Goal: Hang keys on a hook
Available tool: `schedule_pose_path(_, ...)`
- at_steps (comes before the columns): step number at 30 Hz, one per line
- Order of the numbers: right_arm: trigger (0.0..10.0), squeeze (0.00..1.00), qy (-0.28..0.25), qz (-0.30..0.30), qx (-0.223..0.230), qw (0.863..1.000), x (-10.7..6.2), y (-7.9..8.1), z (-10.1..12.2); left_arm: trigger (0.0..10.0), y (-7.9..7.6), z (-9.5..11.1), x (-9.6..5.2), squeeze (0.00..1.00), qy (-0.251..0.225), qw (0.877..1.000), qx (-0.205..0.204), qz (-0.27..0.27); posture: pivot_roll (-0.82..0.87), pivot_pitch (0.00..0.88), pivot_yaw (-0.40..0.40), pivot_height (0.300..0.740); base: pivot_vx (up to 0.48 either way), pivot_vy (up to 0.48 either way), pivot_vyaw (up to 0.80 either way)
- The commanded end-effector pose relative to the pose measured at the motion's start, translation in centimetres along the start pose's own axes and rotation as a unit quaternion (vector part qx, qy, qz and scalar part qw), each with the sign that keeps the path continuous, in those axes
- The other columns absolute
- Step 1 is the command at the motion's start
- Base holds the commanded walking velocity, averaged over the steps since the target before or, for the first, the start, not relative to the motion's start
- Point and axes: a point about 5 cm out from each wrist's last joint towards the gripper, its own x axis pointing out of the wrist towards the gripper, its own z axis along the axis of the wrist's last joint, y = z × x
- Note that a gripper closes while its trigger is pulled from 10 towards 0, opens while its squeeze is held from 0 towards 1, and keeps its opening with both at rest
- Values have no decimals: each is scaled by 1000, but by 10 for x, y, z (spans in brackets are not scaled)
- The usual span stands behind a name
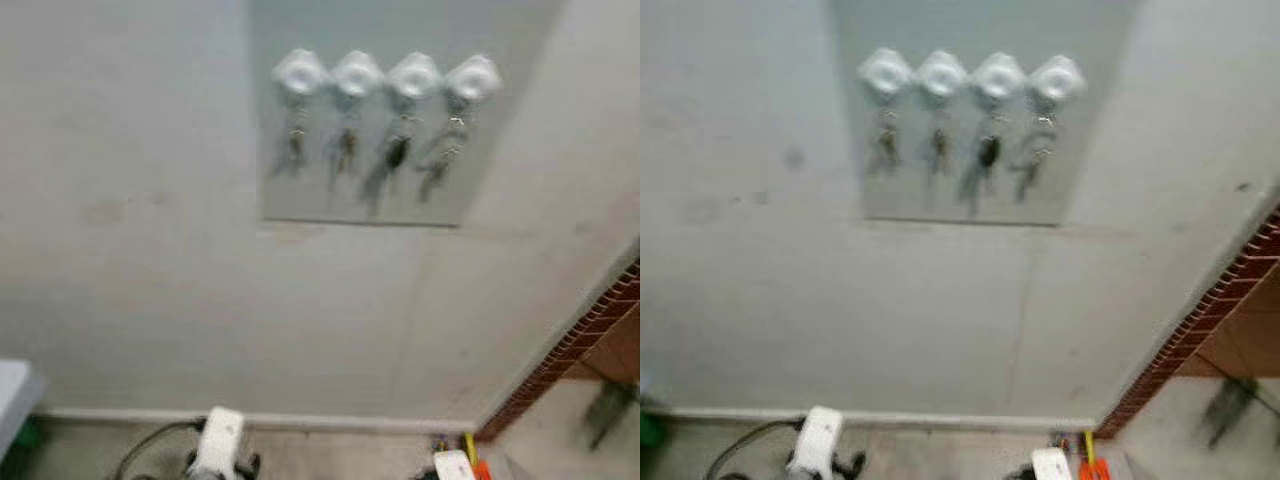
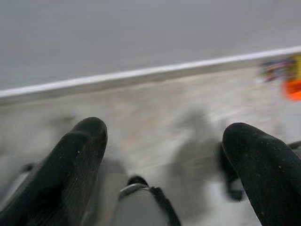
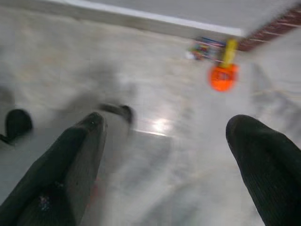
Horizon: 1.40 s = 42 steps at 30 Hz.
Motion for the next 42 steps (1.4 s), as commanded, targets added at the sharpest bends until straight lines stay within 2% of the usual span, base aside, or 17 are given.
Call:
schedule_pose_path(1, 10000, 0, 6, 7, 3, 1000, 0, 6, -3, 10000, 15, -3, -3, 0, 6, 1000, 7, 21, -70, 0, 7, 740, 0, -480, 0)
schedule_pose_path(13, 10000, 0, 12, 5, 5, 1000, -1, 5, -7, 10000, 15, -3, -3, 0, 6, 1000, 10, 21, -74, 0, 6, 740, 0, -392, 0)
schedule_pose_path(34, 10000, 0, 18, 6, 9, 1000, -2, 5, -11, 10000, 17, -4, -3, 0, 6, 1000, -3, 27, -75, 0, 8, 740, 0, 0, 0)
schedule_pose_path(36, 10000, 0, 19, 6, 9, 1000, -2, 5, -12, 10000, 17, -4, -3, 0, 10, 999, 25, 21, -75, 0, 8, 740, 0, 0, 0)
schedule_pose_path(42, 10000, 0, 21, 7, 10, 1000, -2, 5, -13, 10000, 16, -6, -3, 0, 13, 1000, 16, 20, -76, 0, 9, 740, 0, -320, 0)
